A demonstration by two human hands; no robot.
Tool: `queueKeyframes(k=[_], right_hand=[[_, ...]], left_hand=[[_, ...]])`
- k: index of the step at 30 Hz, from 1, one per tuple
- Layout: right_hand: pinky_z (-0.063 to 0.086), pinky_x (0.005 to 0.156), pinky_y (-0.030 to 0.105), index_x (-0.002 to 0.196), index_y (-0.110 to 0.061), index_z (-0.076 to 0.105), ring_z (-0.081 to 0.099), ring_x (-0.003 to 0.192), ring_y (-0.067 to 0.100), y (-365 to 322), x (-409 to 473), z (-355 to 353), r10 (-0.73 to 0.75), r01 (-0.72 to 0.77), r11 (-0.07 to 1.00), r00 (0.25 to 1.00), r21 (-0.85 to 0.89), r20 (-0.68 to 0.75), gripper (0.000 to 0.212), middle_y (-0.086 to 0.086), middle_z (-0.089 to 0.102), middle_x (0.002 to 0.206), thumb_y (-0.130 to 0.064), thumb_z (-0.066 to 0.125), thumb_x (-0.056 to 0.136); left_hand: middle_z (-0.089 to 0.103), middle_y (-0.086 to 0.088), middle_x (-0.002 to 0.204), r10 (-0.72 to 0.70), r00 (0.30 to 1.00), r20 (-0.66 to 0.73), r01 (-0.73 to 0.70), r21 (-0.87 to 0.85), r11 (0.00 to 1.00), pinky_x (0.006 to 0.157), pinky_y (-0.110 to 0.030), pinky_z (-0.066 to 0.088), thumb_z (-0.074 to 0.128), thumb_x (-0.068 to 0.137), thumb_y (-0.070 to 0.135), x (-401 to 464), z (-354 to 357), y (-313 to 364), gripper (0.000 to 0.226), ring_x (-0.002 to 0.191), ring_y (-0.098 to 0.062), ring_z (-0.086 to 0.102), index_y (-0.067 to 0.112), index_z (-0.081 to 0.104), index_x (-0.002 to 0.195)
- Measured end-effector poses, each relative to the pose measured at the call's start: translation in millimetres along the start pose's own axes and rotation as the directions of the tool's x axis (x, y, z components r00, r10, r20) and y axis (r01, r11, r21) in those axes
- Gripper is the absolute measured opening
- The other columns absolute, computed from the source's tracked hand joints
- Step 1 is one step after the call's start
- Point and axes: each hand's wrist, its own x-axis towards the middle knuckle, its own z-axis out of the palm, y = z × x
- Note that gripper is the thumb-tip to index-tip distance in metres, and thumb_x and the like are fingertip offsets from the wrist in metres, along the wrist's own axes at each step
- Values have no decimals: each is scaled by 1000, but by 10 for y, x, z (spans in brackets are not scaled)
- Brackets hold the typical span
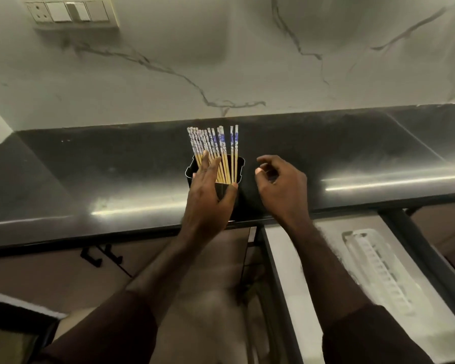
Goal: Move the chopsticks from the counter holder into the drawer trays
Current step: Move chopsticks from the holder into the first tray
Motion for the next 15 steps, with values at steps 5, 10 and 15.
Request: queueKeyframes(k=[5,10,15], right_hand=[[48,82,14,119,-16,64,62,93,3,-24,372,267,1,-1,1000,1000,16,26,29,-2,68,108,-20,63,91],[55,85,23,123,-15,62,62,94,5,-21,591,585,44,-44,999,995,-3,84,31,1,67,111,-18,61,93],[54,87,25,126,-15,59,62,96,6,-86,755,910,112,-104,992,985,-68,130,33,3,66,115,-17,61,93]], left_hand=[[19,-13,163,-19,1000,1,19,-5,1000,109,-54,40,61,94,18,451,20,-170,65,144,-32,34,8,32,151],[24,-12,162,-83,996,-39,82,-24,996,114,-53,34,61,94,17,834,-12,-427,63,147,-29,28,10,34,150],[32,-12,158,-113,993,-38,111,-57,992,119,-52,26,60,94,19,1160,-78,-727,60,148,-25,27,10,37,149]])
